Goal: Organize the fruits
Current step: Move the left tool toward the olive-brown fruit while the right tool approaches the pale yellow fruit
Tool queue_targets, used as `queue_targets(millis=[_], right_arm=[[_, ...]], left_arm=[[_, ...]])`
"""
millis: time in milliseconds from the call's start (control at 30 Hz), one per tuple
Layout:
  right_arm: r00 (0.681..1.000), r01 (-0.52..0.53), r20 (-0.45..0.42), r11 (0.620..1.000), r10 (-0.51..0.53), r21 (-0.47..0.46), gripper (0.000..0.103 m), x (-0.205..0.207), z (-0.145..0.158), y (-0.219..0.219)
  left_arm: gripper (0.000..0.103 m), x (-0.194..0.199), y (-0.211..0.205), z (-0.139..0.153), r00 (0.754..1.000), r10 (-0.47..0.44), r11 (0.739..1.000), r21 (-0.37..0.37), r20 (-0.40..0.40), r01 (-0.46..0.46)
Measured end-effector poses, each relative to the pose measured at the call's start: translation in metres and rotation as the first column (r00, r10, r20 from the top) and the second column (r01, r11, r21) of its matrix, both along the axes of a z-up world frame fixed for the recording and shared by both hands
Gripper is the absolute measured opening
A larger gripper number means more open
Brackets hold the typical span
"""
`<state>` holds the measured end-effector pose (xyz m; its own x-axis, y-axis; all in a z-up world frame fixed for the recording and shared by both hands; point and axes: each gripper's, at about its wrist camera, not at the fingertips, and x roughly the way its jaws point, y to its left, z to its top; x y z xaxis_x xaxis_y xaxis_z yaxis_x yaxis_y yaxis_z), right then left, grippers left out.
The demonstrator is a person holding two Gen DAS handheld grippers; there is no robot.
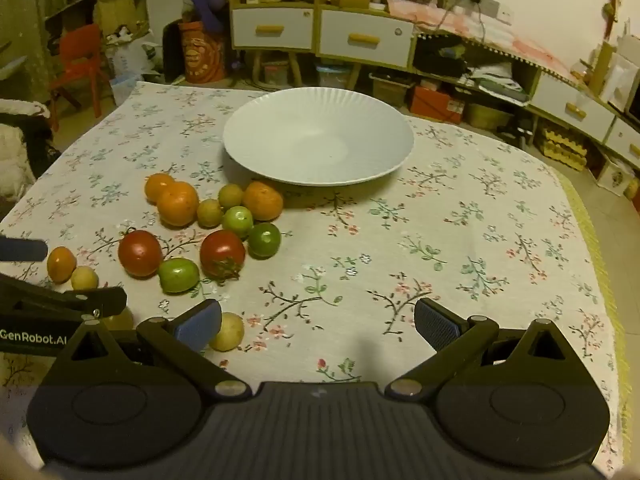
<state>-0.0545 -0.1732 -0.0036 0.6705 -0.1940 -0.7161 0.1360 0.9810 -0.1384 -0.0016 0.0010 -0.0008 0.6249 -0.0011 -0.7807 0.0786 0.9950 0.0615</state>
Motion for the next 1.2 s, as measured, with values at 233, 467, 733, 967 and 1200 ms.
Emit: queue_targets(millis=[233,467,733,967,1200], right_arm=[[1.000,-0.019,-0.011,0.999,0.019,0.042,0.103,-0.001,-0.006,-0.001],[0.998,-0.026,-0.055,0.999,0.028,0.040,0.103,0.002,-0.014,0.003],[0.995,-0.030,-0.094,0.998,0.035,0.049,0.103,0.006,-0.022,0.005],[0.992,-0.043,-0.112,0.997,0.051,0.068,0.100,0.008,-0.026,0.006],[0.990,-0.057,-0.126,0.995,0.068,0.087,0.093,0.011,-0.031,0.007]], left_arm=[[0.097,-0.003,0.011,-0.006,1.000,0.002,1.000,-0.025,-0.015,-0.002],[0.097,-0.003,0.013,-0.013,0.998,-0.015,0.999,-0.036,-0.066,0.012],[0.097,0.002,0.018,-0.020,0.990,-0.032,0.998,-0.063,-0.137,0.024],[0.097,0.002,0.022,-0.022,0.984,-0.042,0.998,-0.046,-0.171,0.035],[0.097,0.004,0.026,-0.026,0.985,-0.053,0.993,-0.115,-0.163,0.035]])
